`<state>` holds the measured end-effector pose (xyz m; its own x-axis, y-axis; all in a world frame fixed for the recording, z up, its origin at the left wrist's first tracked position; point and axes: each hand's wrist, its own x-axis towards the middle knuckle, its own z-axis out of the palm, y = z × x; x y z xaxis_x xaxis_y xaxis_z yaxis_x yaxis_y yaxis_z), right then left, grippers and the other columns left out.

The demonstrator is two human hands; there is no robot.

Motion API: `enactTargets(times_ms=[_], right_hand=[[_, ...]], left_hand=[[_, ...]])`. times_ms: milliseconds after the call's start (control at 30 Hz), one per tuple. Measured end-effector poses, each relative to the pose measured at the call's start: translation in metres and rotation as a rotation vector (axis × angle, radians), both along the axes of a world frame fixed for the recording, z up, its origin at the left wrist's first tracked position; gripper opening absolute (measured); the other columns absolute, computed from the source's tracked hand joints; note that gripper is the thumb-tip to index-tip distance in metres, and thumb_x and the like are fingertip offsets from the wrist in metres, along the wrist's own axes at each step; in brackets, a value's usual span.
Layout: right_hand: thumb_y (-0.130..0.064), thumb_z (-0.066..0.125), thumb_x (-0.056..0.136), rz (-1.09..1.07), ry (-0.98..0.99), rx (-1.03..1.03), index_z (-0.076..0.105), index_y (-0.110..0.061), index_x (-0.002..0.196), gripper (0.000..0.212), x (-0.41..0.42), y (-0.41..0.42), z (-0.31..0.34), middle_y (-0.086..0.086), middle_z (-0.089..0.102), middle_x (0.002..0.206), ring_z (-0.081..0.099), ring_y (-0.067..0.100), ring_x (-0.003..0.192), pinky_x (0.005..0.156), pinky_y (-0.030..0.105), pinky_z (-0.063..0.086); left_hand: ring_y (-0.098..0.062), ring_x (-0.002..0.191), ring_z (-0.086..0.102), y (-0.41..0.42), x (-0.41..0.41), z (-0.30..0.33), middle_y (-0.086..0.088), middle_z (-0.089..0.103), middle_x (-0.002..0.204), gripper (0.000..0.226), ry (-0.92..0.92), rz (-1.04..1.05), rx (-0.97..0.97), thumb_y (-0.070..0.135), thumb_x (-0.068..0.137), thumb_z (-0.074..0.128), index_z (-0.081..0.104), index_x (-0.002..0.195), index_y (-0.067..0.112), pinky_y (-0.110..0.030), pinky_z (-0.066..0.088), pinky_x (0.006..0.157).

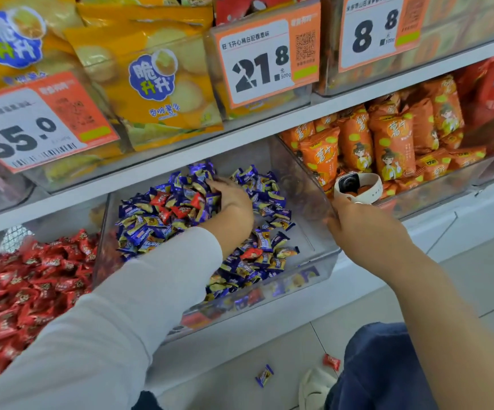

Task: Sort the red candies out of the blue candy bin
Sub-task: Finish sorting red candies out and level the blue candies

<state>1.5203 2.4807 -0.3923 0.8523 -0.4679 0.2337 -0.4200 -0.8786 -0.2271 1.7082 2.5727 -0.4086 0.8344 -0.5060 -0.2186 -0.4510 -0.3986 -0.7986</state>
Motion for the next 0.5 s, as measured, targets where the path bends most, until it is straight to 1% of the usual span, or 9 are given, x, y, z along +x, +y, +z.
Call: enactTargets(times_ms=[67,133,167,233,300,333,400,433,500], right_hand=[[-0.025,0.04,0.098,-0.001,0.006,0.008,0.048,-0.009,0.112,0.023,0.0,0.0,0.001,0.012,0.065,0.091,0.062,0.032,0.086,0.058,0.029,0.034],[-0.024,0.041,0.097,-0.002,0.012,0.016,0.049,-0.009,0.111,0.022,-0.001,0.0,0.002,0.013,0.064,0.088,0.062,0.033,0.083,0.058,0.029,0.032],[-0.024,0.041,0.097,-0.006,0.012,0.029,0.049,-0.008,0.109,0.022,-0.001,0.001,0.003,0.013,0.063,0.087,0.061,0.033,0.082,0.057,0.029,0.031],[-0.025,0.041,0.097,-0.022,0.019,0.064,0.049,-0.008,0.107,0.022,-0.002,0.003,0.006,0.014,0.063,0.087,0.06,0.034,0.082,0.057,0.029,0.03],[-0.027,0.041,0.097,-0.042,0.043,0.077,0.05,-0.008,0.106,0.023,-0.003,0.006,0.009,0.015,0.064,0.088,0.06,0.035,0.082,0.058,0.03,0.032],[-0.028,0.042,0.096,-0.055,0.053,0.08,0.05,-0.008,0.105,0.024,-0.003,0.008,0.011,0.016,0.064,0.089,0.059,0.035,0.08,0.058,0.031,0.032],[-0.031,0.044,0.095,-0.09,0.044,0.083,0.051,-0.01,0.1,0.023,-0.005,0.014,0.017,0.016,0.064,0.09,0.053,0.033,0.075,0.059,0.032,0.033],[-0.031,0.046,0.095,-0.112,0.007,0.072,0.053,-0.012,0.099,0.021,-0.006,0.017,0.021,0.016,0.063,0.091,0.053,0.033,0.075,0.059,0.032,0.034],[-0.029,0.049,0.094,-0.153,-0.151,0.019,0.059,-0.013,0.102,0.021,-0.007,0.025,0.027,0.017,0.064,0.09,0.057,0.037,0.076,0.058,0.034,0.037]], left_hand=[[-0.054,0.131,0.025,0.011,0.002,0.015,-0.026,0.023,0.15,0.064,0.035,0.022,-0.037,0.029,0.095,0.051,0.024,0.146,0.001,-0.066,0.031,0.1],[-0.052,0.131,0.029,0.028,0.001,0.03,-0.027,0.028,0.148,0.061,0.098,0.039,-0.119,0.024,0.093,0.053,0.028,0.146,0.005,-0.065,0.029,0.102],[-0.05,0.129,0.033,0.04,0.0,0.036,-0.026,0.031,0.146,0.06,0.12,0.038,-0.191,0.022,0.092,0.053,0.03,0.145,0.009,-0.064,0.03,0.102],[-0.044,0.119,0.045,0.066,-0.002,0.045,-0.021,0.04,0.137,0.054,0.15,0.013,-0.378,0.019,0.089,0.053,0.036,0.141,0.017,-0.058,0.038,0.098],[-0.039,0.112,0.05,0.092,-0.004,0.047,-0.017,0.044,0.132,0.051,0.185,-0.014,-0.551,0.023,0.089,0.053,0.038,0.138,0.021,-0.049,0.044,0.092],[-0.038,0.113,0.05,0.104,-0.007,0.047,-0.015,0.043,0.133,0.051,0.21,-0.021,-0.622,0.029,0.09,0.053,0.038,0.138,0.022,-0.048,0.043,0.091],[-0.036,0.119,0.045,0.125,-0.013,0.04,-0.012,0.043,0.134,0.048,0.245,-0.058,-0.737,0.042,0.09,0.051,0.043,0.132,0.022,-0.047,0.037,0.098],[-0.034,0.123,0.042,0.133,-0.015,0.034,-0.01,0.043,0.135,0.048,0.249,-0.095,-0.784,0.048,0.09,0.05,0.045,0.13,0.022,-0.047,0.033,0.103],[-0.031,0.131,0.035,0.146,-0.021,0.024,-0.006,0.042,0.139,0.055,0.273,-0.164,-0.876,0.057,0.089,0.046,0.046,0.132,0.022,-0.048,0.022,0.112]])
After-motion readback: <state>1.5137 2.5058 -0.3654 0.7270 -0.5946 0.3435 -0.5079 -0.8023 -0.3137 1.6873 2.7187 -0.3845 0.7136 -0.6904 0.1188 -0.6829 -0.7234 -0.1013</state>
